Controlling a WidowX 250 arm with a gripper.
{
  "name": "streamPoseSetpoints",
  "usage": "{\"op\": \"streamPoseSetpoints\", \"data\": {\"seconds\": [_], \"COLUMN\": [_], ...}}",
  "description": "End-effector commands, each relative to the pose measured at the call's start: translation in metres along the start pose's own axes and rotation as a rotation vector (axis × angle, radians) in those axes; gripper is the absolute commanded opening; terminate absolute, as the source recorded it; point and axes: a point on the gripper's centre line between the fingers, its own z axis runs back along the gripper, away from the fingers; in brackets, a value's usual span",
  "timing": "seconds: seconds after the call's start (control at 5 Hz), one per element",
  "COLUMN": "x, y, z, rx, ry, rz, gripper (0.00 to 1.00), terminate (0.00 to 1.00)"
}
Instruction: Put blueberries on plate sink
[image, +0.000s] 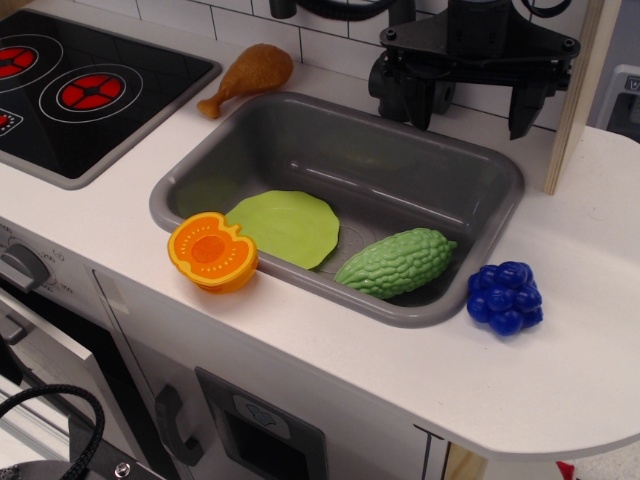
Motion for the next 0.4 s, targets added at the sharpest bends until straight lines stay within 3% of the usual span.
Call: {"op": "streamPoseSetpoints", "data": {"seconds": [0.0, 0.2], "x": [0.0, -0.017], "y": [0.0, -0.01], "z": [0.0, -0.004], "rx": [0.0, -0.021], "ry": [0.0, 0.029], "rz": [0.0, -0.012], "gripper": [1.0, 1.0], "terminate": [0.0, 0.0]}}
